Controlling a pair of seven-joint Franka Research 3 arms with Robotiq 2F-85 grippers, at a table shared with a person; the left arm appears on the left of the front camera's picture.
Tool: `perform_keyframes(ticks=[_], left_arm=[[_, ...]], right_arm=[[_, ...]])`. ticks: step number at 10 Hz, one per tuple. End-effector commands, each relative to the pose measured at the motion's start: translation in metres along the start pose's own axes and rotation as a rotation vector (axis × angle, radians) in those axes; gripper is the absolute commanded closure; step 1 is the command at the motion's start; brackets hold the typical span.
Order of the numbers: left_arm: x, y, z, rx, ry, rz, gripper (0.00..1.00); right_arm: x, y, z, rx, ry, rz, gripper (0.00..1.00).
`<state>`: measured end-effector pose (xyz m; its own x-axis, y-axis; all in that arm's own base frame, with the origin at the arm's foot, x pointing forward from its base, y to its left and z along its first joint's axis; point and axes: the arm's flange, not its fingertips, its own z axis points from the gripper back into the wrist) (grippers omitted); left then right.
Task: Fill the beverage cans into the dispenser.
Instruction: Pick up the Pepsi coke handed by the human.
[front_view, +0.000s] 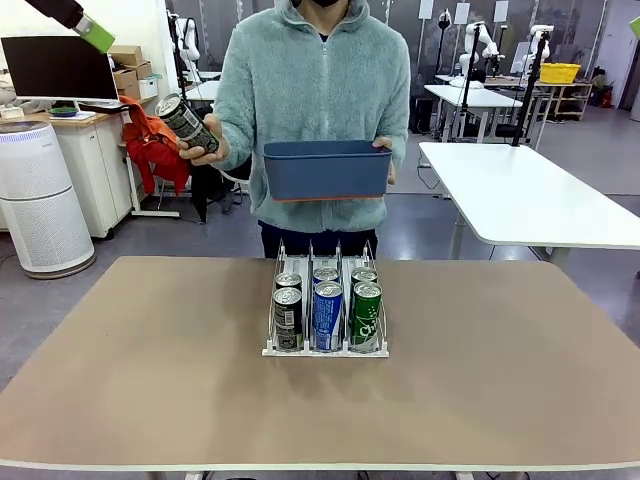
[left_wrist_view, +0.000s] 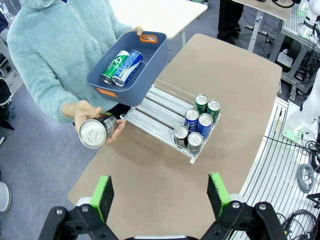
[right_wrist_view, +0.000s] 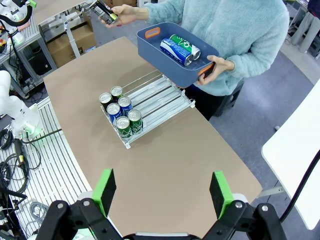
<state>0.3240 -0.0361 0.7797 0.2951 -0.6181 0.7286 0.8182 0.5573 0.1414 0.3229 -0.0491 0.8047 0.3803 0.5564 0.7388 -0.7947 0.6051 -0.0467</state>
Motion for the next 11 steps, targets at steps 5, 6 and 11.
perform_keyframes(ticks=[5, 6, 11], left_arm=[[0.0001, 0.0002, -0.0001, 0.002, 0.002, -0.002, 0.00], [0.0001, 0.0002, -0.0001, 0.002, 0.002, -0.002, 0.00], [0.0030, -0.0004, 0.0037, 0.149, 0.071, -0.035, 0.00]], right_arm=[[-0.0001, 0.0007, -0.0004, 0.001, 0.003, 0.001, 0.00], [-0.0001, 0.0007, -0.0004, 0.001, 0.003, 0.001, 0.00], [-0.0001, 0.0007, -0.0004, 0.001, 0.003, 0.001, 0.00]])
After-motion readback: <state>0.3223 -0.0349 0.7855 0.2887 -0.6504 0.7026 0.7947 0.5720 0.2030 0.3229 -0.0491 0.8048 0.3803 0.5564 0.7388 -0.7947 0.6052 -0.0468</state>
